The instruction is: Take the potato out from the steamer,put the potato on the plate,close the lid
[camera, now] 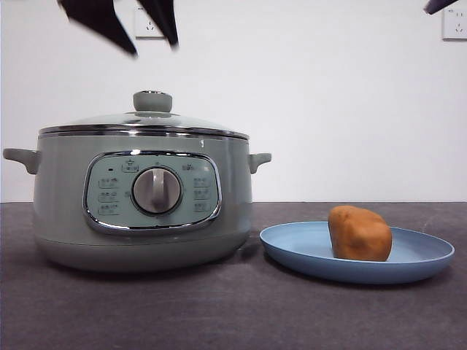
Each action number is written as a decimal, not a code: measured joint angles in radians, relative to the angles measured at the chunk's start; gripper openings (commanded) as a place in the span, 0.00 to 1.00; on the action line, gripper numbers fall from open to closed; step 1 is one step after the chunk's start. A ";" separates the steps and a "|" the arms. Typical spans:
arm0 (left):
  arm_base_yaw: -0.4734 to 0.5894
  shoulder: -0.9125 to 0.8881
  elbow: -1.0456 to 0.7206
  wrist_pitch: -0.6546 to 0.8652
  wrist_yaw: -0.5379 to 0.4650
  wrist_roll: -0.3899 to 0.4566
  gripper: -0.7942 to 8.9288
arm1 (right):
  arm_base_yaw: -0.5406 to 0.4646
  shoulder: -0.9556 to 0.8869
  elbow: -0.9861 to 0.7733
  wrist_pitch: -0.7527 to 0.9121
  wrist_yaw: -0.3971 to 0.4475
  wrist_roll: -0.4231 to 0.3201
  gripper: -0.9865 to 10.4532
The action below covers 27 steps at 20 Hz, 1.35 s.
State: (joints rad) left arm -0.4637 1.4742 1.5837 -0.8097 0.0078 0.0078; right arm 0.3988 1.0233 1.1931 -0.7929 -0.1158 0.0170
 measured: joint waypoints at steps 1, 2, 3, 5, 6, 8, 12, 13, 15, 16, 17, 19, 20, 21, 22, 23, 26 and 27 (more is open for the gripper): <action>0.000 -0.011 0.064 -0.083 0.001 0.004 0.47 | 0.000 0.000 0.014 -0.020 -0.037 0.002 0.50; 0.000 -0.018 0.128 -0.171 0.003 0.008 0.47 | 0.000 0.000 0.031 -0.039 -0.067 0.002 0.50; 0.000 -0.024 0.187 -0.255 0.016 0.014 0.47 | 0.000 0.000 0.051 -0.061 -0.094 0.002 0.50; 0.000 -0.047 0.272 -0.371 0.094 0.029 0.47 | 0.000 -0.003 0.083 -0.100 -0.158 0.003 0.50; 0.000 -0.065 0.295 -0.396 0.153 0.037 0.47 | 0.000 -0.004 0.092 -0.119 -0.193 0.003 0.50; 0.000 -0.107 0.306 -0.414 0.268 0.050 0.47 | 0.000 -0.006 0.095 -0.139 -0.222 0.003 0.49; 0.000 -0.128 0.307 -0.497 0.283 0.056 0.24 | 0.000 -0.007 0.095 -0.145 -0.222 0.002 0.12; 0.000 -0.126 0.307 -0.524 0.283 0.064 0.05 | 0.000 -0.007 0.095 -0.147 -0.222 0.000 0.08; 0.000 -0.126 0.305 -0.525 0.283 0.089 0.07 | 0.000 -0.008 0.095 -0.154 -0.222 -0.006 0.08; 0.000 -0.126 0.305 -0.525 0.283 0.097 0.07 | 0.000 -0.008 0.095 -0.154 -0.222 -0.008 0.08; 0.000 -0.126 0.305 -0.525 0.283 0.099 0.07 | 0.000 -0.008 0.095 -0.154 -0.222 -0.009 0.08; 0.000 -0.126 0.305 -0.525 0.283 0.104 0.07 | 0.000 -0.008 0.095 -0.154 -0.222 -0.009 0.09; 0.000 -0.126 0.305 -0.525 0.283 0.104 0.08 | 0.000 -0.008 0.095 -0.154 -0.218 -0.011 0.09; 0.000 -0.126 0.305 -0.525 0.283 0.103 0.08 | 0.000 -0.008 0.095 -0.154 -0.196 -0.012 0.09; 0.000 -0.126 0.305 -0.525 0.283 0.103 0.08 | 0.000 -0.008 0.095 -0.154 -0.169 -0.012 0.09; 0.000 -0.126 0.305 -0.525 0.283 0.103 0.08 | 0.000 -0.008 0.095 -0.154 -0.153 -0.013 0.09; 0.000 -0.126 0.305 -0.525 0.283 0.103 0.08 | 0.000 -0.008 0.095 -0.161 -0.145 -0.013 0.09; 0.000 -0.126 0.305 -0.525 0.283 0.103 0.08 | 0.000 -0.008 0.095 -0.161 -0.145 -0.013 0.09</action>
State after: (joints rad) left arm -0.4641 1.3483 1.8889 -1.3342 0.2909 0.1104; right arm 0.3988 1.0153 1.2884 -0.9539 -0.2604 0.0040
